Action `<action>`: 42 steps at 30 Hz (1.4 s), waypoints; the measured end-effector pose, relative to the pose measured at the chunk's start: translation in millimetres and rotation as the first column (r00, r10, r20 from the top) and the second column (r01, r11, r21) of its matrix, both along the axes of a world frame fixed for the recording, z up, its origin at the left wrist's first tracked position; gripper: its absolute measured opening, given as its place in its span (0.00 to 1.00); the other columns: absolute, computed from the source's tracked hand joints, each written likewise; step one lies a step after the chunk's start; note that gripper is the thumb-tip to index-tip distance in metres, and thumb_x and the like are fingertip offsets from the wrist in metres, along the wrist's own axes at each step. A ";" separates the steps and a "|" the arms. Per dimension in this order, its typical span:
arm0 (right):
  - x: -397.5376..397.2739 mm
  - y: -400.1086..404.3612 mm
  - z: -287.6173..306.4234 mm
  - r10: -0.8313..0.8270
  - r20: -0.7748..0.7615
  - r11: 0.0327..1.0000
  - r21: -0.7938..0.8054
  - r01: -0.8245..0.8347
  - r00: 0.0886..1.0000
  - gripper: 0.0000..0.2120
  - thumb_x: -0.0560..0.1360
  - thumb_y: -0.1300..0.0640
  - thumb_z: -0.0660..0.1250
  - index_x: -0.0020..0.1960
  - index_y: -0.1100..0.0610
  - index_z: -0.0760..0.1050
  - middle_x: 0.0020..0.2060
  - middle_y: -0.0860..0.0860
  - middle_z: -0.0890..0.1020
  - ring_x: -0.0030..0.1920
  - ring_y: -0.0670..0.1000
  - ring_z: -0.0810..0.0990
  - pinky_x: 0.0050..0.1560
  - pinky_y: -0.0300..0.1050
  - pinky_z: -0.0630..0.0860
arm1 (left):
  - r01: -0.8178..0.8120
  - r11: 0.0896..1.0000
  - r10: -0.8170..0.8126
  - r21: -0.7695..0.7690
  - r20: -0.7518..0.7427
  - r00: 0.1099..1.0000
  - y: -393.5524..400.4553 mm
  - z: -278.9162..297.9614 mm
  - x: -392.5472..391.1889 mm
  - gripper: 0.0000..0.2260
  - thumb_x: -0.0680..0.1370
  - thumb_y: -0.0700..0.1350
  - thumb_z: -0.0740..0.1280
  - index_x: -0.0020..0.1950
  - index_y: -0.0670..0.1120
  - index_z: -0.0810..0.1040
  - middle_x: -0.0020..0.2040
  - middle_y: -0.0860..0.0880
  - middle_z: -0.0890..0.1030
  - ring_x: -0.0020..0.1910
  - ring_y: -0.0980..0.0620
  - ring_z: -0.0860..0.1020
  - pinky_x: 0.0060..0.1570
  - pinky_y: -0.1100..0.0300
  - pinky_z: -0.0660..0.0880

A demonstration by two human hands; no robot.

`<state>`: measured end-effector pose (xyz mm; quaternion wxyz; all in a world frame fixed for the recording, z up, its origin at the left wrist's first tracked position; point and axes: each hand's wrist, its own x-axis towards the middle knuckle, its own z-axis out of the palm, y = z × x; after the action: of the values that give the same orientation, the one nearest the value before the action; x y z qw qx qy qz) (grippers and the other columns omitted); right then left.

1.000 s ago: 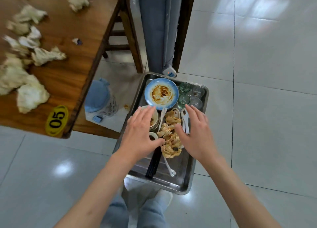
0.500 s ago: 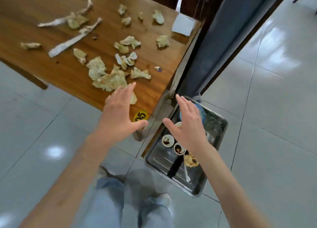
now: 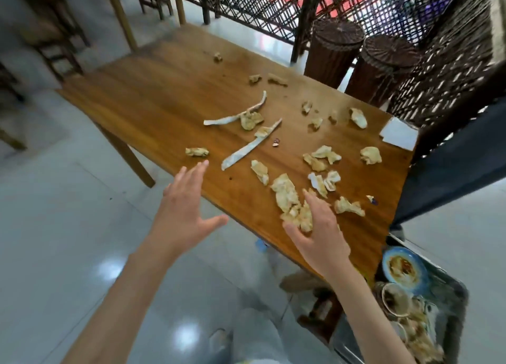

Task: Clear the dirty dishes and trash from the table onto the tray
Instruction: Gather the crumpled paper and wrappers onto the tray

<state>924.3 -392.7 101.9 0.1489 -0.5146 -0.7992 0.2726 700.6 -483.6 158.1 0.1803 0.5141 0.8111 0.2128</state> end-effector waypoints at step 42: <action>-414.3 507.5 -167.6 -0.456 0.371 0.882 0.309 0.355 0.809 0.35 0.73 0.36 0.58 0.75 0.49 0.54 0.75 0.56 0.55 0.74 0.59 0.53 0.70 0.60 0.56 | 0.393 0.902 -0.368 0.181 -0.157 0.916 607.0 -217.0 -432.3 0.24 0.77 0.36 0.64 0.72 0.47 0.65 0.72 0.45 0.65 0.73 0.47 0.60 0.69 0.55 0.59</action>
<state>510.0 114.7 -65.7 0.0797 -0.7013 -0.7081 0.0208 268.3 123.4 -58.9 0.1146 0.6905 0.6775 0.2261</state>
